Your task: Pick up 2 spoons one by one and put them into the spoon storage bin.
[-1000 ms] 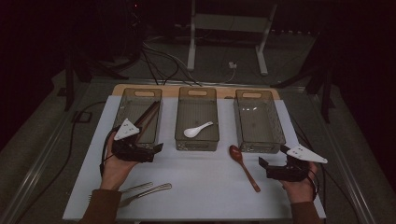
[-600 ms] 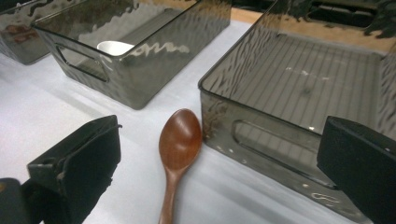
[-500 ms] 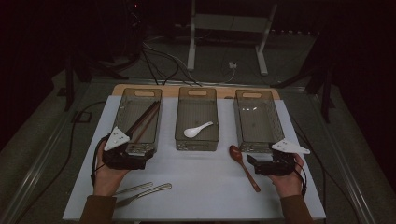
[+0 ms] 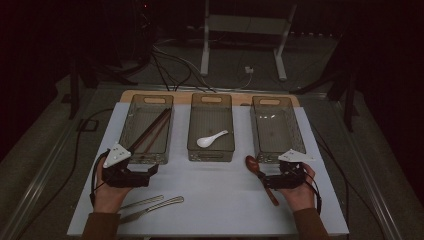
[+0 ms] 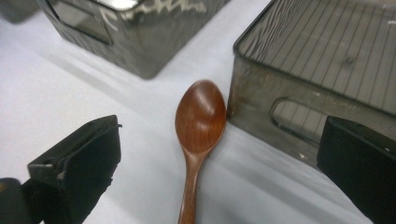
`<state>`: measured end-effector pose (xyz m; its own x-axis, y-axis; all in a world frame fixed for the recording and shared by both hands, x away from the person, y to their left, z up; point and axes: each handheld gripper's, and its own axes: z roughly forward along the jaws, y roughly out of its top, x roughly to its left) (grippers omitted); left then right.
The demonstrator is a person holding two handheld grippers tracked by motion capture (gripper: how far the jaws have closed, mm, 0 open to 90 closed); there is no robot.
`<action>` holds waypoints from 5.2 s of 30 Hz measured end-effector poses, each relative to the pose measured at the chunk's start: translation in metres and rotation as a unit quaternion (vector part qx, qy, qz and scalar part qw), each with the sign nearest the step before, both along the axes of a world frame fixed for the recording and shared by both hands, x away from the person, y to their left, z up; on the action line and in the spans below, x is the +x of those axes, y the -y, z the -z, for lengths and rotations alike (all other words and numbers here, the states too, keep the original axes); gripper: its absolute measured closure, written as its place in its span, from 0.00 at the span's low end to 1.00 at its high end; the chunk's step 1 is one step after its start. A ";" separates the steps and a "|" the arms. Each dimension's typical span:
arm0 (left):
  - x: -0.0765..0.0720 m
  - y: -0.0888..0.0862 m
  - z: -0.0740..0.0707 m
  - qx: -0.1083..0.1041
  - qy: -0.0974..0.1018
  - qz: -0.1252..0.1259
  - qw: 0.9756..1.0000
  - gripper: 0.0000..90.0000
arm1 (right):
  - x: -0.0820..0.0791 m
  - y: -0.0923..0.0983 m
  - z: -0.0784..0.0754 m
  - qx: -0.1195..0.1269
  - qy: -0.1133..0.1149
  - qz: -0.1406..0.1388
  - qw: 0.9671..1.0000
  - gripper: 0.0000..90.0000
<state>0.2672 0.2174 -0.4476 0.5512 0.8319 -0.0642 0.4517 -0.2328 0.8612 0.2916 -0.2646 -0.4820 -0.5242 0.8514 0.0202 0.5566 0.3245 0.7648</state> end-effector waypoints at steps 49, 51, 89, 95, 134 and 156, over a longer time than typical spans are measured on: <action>-0.007 -0.009 0.001 -0.012 -0.001 -0.017 1.000 0.01 | 0.004 -0.029 0.024 -0.087 -0.103 0.013 0.991 0.92; -0.007 -0.009 0.001 -0.013 -0.001 -0.018 1.000 0.01 | 0.003 -0.030 0.023 -0.085 -0.102 0.009 0.991 0.92; -0.007 -0.010 0.001 -0.013 -0.003 -0.021 1.000 0.01 | 0.012 -0.061 -0.032 -0.024 -0.013 0.010 1.000 0.92; -0.007 -0.011 0.000 -0.014 -0.002 -0.022 1.000 0.01 | 0.022 -0.076 -0.036 -0.021 -0.007 0.004 1.000 0.92; -0.007 -0.012 0.001 -0.016 -0.004 -0.018 1.000 0.01 | 0.084 -0.122 -0.057 0.009 -0.001 0.004 1.000 0.92; -0.006 -0.012 0.003 -0.017 -0.007 -0.015 1.000 0.01 | 0.117 -0.137 -0.047 0.018 -0.041 0.027 0.999 0.92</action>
<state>0.2612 0.2295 -0.4507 0.5243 0.8456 -0.1000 0.4702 -0.1896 0.8620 0.4089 -0.1273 -0.4349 -0.4734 0.8760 0.0922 0.6340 0.2662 0.7261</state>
